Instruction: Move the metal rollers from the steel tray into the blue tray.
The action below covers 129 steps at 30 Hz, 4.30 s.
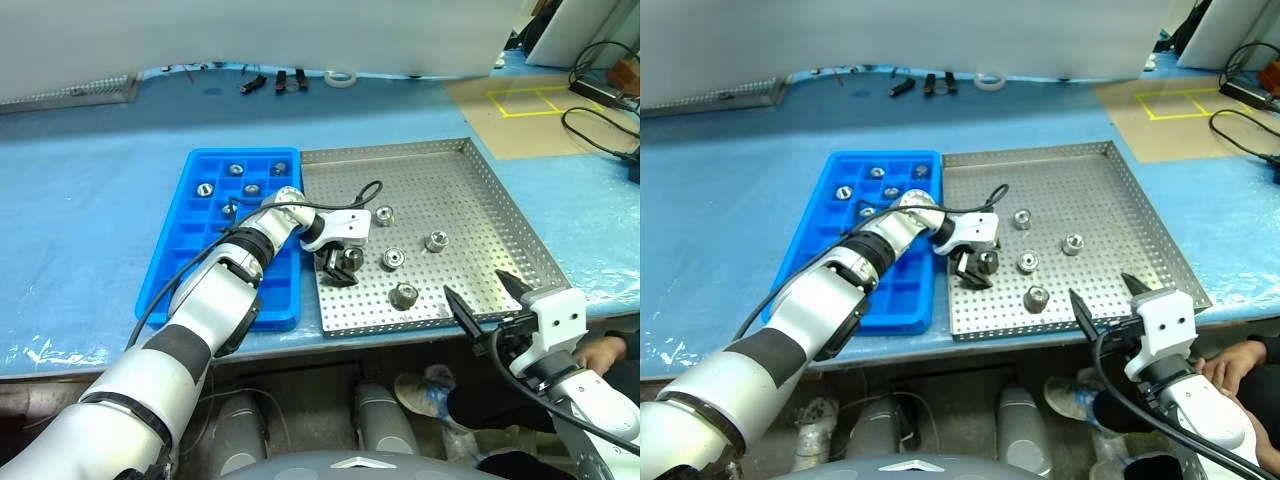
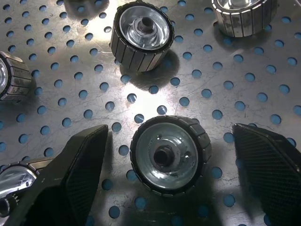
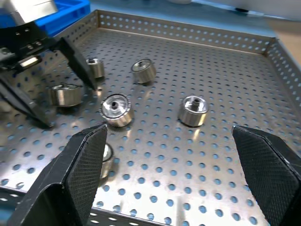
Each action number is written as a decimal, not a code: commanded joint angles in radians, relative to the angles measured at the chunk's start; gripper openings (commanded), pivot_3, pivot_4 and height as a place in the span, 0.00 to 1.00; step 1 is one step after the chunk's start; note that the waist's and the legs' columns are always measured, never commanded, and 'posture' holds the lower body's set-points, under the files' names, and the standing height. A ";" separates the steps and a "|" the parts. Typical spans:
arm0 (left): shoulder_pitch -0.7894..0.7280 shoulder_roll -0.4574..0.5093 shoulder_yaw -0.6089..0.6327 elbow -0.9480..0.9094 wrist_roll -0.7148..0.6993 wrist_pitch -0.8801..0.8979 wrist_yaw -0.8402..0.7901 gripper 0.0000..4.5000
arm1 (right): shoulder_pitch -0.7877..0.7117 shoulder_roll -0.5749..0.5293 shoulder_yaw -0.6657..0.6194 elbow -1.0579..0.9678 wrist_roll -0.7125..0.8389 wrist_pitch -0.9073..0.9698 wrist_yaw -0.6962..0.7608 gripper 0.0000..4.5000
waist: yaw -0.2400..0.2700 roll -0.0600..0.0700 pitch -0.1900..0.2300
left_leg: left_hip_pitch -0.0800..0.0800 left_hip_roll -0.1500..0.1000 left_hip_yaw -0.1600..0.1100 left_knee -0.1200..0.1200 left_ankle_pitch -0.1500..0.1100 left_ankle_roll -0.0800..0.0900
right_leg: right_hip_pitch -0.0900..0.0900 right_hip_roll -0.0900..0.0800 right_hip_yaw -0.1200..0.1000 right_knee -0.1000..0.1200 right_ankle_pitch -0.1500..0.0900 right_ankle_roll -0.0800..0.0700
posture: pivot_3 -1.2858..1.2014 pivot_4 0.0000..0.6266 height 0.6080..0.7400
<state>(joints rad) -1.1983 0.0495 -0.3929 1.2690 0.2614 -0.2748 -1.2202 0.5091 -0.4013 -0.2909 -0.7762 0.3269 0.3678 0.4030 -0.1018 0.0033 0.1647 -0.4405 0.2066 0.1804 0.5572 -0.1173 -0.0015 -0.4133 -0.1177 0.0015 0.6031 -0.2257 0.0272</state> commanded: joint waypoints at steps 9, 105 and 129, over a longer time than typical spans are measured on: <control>0.007 -0.011 0.035 -0.010 -0.017 -0.006 -0.044 0.41 | 0.025 -0.035 0.033 -0.090 0.022 0.054 0.021 1.00 | -0.001 0.000 0.000 | 0.000 -0.001 0.000 0.000 -0.001 0.001 | 0.001 -0.001 0.000 -0.001 0.000 0.000 | 0.26 0.24 1.00; -0.069 -0.094 0.220 -0.012 -0.200 0.261 0.466 0.97 | -0.473 -0.104 0.130 -0.134 0.052 0.300 -0.042 1.00 | 0.098 0.000 0.001 | -0.001 -0.002 -0.003 -0.002 0.003 -0.004 | -0.001 -0.005 -0.003 0.003 0.000 0.003 | 0.31 0.24 1.00; -0.027 -0.128 0.186 0.045 -0.045 0.331 0.494 0.77 | -0.383 -0.101 0.121 -0.140 0.017 0.257 -0.086 1.00 | 0.059 0.000 0.001 | -0.003 -0.003 0.000 0.003 -0.001 0.002 | -0.001 -0.006 -0.002 0.001 0.000 0.003 | 0.29 0.24 1.00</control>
<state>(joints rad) -1.2231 -0.0935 -0.2038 1.3228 0.2003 0.0526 -0.7408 0.1248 -0.5057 -0.1496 -0.8825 0.3518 0.6514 0.3208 -0.0429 0.0034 0.1658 -0.4437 0.2040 0.1803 0.5606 -0.1186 0.0008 -0.4140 -0.1237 -0.0009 0.6041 -0.2257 0.0301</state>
